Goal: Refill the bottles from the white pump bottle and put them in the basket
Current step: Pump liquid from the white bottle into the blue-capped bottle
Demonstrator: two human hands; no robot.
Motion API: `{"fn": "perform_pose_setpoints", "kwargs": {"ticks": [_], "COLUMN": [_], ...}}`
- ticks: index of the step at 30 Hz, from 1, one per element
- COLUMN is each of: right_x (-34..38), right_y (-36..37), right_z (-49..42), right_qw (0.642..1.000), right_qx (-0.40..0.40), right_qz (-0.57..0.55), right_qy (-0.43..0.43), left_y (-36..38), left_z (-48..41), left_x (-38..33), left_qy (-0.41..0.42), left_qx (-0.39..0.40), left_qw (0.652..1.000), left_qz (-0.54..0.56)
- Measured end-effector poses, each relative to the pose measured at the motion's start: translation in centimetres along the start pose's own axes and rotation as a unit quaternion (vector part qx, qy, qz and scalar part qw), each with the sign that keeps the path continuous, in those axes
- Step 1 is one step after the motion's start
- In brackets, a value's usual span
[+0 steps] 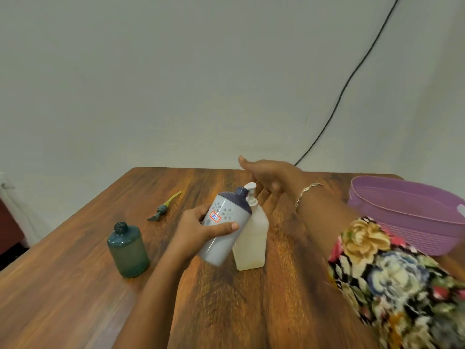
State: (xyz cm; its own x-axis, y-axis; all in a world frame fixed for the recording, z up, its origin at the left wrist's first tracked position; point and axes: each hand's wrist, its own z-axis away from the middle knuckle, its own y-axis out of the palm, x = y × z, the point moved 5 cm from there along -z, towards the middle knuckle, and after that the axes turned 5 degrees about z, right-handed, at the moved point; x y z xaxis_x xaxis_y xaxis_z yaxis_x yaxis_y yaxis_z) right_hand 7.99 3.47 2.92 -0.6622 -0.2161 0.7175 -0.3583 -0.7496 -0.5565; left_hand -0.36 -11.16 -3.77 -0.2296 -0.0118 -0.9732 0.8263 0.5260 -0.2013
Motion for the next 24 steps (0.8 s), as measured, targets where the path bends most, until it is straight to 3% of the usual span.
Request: {"fn": "perform_pose_setpoints", "kwargs": {"ticks": [15, 21, 24], "right_x": [1.4, 0.1, 0.1], "right_y": [3.4, 2.4, 2.0], "right_z": [-0.2, -1.9, -2.4], "right_qw": [0.970, 0.999, 1.000], "right_qx": [-0.014, 0.023, 0.005], "right_qz": [0.241, 0.008, -0.002], "right_qy": [-0.020, 0.028, 0.016], "left_y": [-0.9, -0.7, -0.7], "left_z": [0.2, 0.1, 0.5], "left_x": [0.9, 0.7, 0.4], "left_qy": [0.008, -0.004, 0.000], "left_qx": [0.029, 0.032, 0.024], "left_qw": [0.999, 0.999, 1.000], "left_qz": [-0.016, -0.011, -0.005]}}
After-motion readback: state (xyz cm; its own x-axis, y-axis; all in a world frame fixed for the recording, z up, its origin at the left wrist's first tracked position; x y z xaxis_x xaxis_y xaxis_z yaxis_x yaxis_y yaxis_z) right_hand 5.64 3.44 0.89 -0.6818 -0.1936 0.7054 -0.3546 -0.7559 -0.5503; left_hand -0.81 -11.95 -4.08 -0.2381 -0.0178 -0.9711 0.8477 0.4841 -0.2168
